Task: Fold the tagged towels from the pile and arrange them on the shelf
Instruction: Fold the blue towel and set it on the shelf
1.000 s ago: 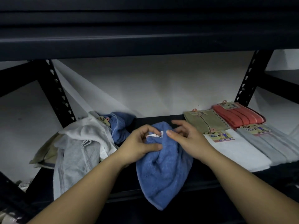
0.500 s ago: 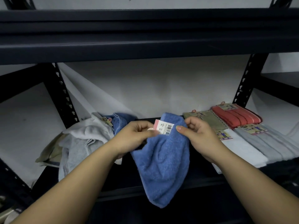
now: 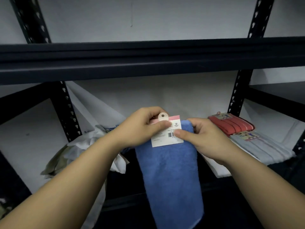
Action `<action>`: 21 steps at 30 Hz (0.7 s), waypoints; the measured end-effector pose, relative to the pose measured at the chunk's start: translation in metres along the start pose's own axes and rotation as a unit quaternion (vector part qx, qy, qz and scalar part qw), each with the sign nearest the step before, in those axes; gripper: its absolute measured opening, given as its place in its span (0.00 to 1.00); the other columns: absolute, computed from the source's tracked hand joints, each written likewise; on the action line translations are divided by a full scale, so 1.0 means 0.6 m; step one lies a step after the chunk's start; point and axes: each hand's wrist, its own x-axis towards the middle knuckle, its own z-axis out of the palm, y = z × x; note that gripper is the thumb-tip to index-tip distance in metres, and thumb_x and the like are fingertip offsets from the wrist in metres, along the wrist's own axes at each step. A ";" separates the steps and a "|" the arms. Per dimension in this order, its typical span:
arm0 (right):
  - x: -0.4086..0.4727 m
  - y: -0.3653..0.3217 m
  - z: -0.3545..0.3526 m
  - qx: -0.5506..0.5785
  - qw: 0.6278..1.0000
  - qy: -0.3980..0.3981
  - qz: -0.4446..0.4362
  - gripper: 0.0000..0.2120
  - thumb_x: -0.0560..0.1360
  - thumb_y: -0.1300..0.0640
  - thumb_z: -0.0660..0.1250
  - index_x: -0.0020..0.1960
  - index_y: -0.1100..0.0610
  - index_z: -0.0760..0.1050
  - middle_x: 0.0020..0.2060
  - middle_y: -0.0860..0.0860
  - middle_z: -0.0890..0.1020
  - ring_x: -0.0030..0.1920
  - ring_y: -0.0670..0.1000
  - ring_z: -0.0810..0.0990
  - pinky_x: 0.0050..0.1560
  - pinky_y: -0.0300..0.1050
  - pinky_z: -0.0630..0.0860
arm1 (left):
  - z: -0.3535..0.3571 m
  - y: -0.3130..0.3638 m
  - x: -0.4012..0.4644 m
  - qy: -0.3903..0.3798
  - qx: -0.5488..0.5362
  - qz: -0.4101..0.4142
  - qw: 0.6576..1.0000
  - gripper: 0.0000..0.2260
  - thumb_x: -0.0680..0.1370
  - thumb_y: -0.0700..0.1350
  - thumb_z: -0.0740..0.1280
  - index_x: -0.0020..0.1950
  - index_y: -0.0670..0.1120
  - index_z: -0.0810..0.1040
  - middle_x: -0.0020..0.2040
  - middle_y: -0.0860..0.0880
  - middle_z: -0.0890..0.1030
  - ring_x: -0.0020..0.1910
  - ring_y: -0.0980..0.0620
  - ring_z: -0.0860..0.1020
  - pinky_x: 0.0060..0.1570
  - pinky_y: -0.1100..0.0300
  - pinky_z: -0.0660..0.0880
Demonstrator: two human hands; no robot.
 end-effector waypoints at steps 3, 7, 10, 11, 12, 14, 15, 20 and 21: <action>-0.009 -0.012 0.006 0.026 0.999 0.006 -0.019 0.09 0.79 0.59 0.73 0.59 0.55 0.85 0.51 0.54 0.88 0.57 0.59 0.86 0.62 0.62 0.80 | -0.017 0.016 0.009 -0.060 0.030 -0.018 0.998 0.17 0.72 0.60 0.78 0.45 0.49 0.80 0.36 0.56 0.80 0.36 0.56 0.77 0.38 0.52 0.73; -0.010 -0.007 0.011 0.089 0.996 0.004 -0.018 0.11 0.77 0.63 0.74 0.59 0.58 0.84 0.52 0.54 0.88 0.55 0.56 0.87 0.59 0.51 0.83 | -0.036 0.029 0.020 -0.076 0.043 -0.021 0.996 0.20 0.68 0.59 0.81 0.40 0.46 0.78 0.33 0.54 0.76 0.34 0.55 0.73 0.36 0.54 0.68; -0.010 0.030 0.017 0.057 0.998 -0.032 0.017 0.12 0.74 0.65 0.76 0.56 0.57 0.84 0.51 0.51 0.89 0.54 0.52 0.87 0.56 0.48 0.84 | -0.042 0.036 0.026 -0.071 0.070 -0.033 0.994 0.16 0.70 0.54 0.81 0.39 0.46 0.78 0.32 0.54 0.78 0.32 0.57 0.75 0.35 0.59 0.69; -0.013 0.051 0.021 0.039 0.998 -0.047 0.036 0.13 0.73 0.65 0.77 0.56 0.56 0.84 0.51 0.50 0.89 0.54 0.51 0.87 0.57 0.49 0.84 | -0.043 0.036 0.027 -0.061 0.073 -0.036 0.995 0.16 0.70 0.53 0.81 0.39 0.45 0.79 0.32 0.55 0.78 0.32 0.57 0.74 0.34 0.60 0.68; -0.018 0.077 0.025 0.018 0.996 -0.067 0.056 0.14 0.72 0.65 0.78 0.56 0.55 0.84 0.52 0.48 0.88 0.55 0.49 0.87 0.58 0.49 0.83 | -0.044 0.034 0.028 -0.049 0.071 -0.039 0.996 0.16 0.70 0.53 0.81 0.39 0.45 0.79 0.32 0.55 0.78 0.31 0.58 0.74 0.34 0.60 0.68; -0.035 0.126 0.033 -0.030 0.986 -0.134 0.099 0.18 0.71 0.65 0.80 0.58 0.52 0.83 0.55 0.44 0.88 0.57 0.45 0.85 0.61 0.44 0.81 | -0.047 0.025 0.029 -0.026 0.056 -0.053 0.997 0.14 0.71 0.51 0.81 0.38 0.45 0.79 0.31 0.56 0.79 0.31 0.59 0.75 0.33 0.61 0.69; -0.045 0.143 0.035 -0.056 0.976 -0.176 0.115 0.20 0.71 0.65 0.80 0.59 0.51 0.82 0.56 0.43 0.87 0.59 0.43 0.84 0.60 0.40 0.80 | -0.049 0.019 0.028 -0.017 0.044 -0.063 0.997 0.13 0.71 0.50 0.81 0.37 0.47 0.79 0.31 0.57 0.80 0.31 0.59 0.76 0.33 0.62 0.69; -0.024 0.122 0.024 -0.057 0.980 -0.164 0.096 0.19 0.72 0.61 0.80 0.61 0.53 0.83 0.56 0.45 0.87 0.58 0.46 0.85 0.59 0.43 0.81 | -0.043 -0.002 0.023 -0.033 -0.014 -0.093 0.995 0.12 0.70 0.47 0.82 0.36 0.48 0.79 0.31 0.56 0.81 0.31 0.59 0.77 0.31 0.66 0.70; -0.008 0.098 0.022 -0.017 0.989 -0.123 0.084 0.16 0.73 0.62 0.79 0.60 0.55 0.83 0.55 0.47 0.88 0.57 0.48 0.86 0.58 0.45 0.82 | -0.040 -0.002 0.024 -0.045 -0.011 -0.094 0.994 0.12 0.70 0.47 0.82 0.36 0.48 0.79 0.31 0.56 0.81 0.31 0.59 0.77 0.32 0.65 0.70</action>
